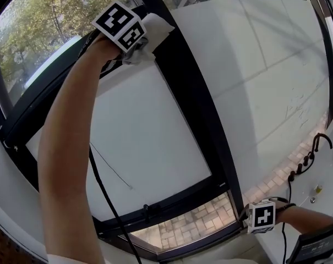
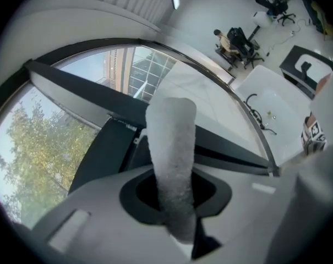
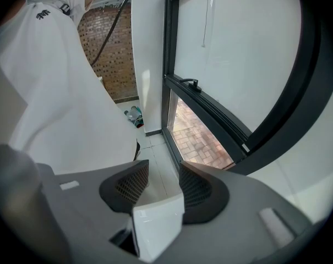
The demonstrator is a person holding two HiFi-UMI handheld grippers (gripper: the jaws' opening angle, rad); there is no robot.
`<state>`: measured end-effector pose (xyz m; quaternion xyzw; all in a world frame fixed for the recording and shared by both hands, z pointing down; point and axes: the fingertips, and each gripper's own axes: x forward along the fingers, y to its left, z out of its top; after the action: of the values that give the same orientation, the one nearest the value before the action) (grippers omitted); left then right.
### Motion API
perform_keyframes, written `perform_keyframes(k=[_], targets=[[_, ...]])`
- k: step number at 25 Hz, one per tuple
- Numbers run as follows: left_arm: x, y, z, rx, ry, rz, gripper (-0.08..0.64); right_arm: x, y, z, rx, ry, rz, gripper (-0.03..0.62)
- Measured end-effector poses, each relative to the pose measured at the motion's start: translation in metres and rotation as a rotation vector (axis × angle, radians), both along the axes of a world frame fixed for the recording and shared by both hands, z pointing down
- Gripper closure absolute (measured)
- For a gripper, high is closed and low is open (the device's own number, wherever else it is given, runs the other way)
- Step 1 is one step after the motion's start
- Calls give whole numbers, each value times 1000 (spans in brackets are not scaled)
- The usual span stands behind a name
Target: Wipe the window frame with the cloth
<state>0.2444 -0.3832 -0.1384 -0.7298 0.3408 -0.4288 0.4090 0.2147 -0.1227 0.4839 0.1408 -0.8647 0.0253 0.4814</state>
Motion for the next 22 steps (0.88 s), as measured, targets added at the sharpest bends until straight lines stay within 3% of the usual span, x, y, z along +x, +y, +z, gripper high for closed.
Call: perform_keyframes(k=[11,14,18,22], targets=[[-75,9,-26,-75,467,88,468,-36,-4,6,-38,45,-96,416],[-102,9,-26,-64,517,75,468,-50,-3,4,-50,53,-140,416],[-144,6,-24,-49,529,42,468,-59,-20,12,-15,109,-176,416],[-192,10,-27,-33,548,-1,468,-82,-16,9,-39,102,-251,416]])
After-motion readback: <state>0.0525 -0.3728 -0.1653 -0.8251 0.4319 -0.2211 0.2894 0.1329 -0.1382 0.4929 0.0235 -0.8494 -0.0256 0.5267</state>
